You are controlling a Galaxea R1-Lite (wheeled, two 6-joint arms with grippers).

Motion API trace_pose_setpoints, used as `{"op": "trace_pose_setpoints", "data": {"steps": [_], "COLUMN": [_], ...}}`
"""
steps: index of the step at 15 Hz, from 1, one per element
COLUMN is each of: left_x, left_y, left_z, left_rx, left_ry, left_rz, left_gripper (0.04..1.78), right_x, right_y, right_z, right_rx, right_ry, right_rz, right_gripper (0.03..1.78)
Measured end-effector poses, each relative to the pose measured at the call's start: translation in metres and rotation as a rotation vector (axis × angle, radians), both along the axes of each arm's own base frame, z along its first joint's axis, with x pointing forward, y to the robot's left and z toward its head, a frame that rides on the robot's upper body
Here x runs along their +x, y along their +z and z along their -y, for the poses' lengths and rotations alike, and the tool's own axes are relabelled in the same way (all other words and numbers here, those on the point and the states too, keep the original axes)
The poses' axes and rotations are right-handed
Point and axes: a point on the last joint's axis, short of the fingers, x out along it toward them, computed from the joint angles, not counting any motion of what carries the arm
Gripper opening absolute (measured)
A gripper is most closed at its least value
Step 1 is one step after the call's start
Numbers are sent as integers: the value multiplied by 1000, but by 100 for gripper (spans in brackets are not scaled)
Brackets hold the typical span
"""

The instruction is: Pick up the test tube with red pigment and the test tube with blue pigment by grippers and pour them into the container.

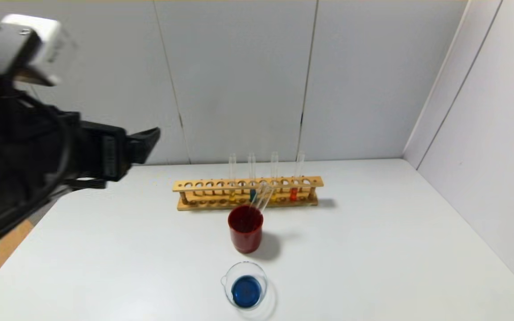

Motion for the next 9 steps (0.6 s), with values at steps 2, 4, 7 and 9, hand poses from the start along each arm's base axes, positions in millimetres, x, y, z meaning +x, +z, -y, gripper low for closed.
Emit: {"op": "trace_pose_setpoints", "data": {"steps": [2, 4, 7, 9], "left_x": [-32, -67, -132, -171], "left_y": [4, 3, -12, -33], "left_z": [-46, -89, -122, -125], "left_rx": [17, -9, -55, -65], "left_ry": [82, 176, 202, 159], "left_rz": [3, 41, 127, 155], "left_gripper": [175, 175, 175, 175], "right_x": [0, 0, 0, 0], "right_y": [0, 0, 0, 0], "right_z": [0, 0, 0, 0], "right_rx": [0, 0, 0, 0], "right_ry": [0, 0, 0, 0], "right_rz": [0, 0, 0, 0], "right_gripper": [175, 175, 175, 175]}}
